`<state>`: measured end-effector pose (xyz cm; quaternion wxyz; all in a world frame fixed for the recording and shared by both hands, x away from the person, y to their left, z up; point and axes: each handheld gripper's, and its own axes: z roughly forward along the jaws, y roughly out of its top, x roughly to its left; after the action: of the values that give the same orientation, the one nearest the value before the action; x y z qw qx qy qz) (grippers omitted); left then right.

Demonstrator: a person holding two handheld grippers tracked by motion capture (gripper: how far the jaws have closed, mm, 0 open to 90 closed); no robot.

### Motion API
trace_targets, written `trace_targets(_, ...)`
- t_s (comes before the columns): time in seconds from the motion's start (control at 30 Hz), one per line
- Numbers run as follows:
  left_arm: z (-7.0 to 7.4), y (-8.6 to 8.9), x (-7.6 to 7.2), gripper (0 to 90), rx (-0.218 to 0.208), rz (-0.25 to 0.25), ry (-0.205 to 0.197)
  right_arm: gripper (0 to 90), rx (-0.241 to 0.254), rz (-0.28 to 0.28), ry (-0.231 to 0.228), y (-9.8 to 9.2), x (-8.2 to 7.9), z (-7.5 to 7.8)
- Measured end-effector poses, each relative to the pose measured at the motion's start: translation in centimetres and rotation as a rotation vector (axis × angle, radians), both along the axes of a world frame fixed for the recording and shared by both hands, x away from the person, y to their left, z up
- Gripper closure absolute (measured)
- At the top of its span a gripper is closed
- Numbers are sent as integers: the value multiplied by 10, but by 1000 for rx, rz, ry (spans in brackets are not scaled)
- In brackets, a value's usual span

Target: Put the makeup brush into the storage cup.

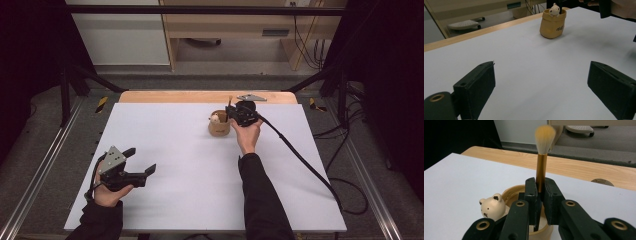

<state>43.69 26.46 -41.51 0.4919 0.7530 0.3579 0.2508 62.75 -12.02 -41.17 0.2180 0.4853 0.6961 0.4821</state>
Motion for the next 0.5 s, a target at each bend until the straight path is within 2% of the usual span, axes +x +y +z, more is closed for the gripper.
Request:
trace_targets(0.07, 0, 0, 0, 74, 0, 0, 0, 809, 9, 2, 6, -2, -1, 0)
trace_targets(0.27, 0, 0, 0, 74, -1, 1, 0, 694, 29, 0, 12, -9, -7, -1)
trace_targets(0.5, 0, 0, 0, 74, 0, 2, -1, 562, 48, 28, -13, -16, -22, 2)
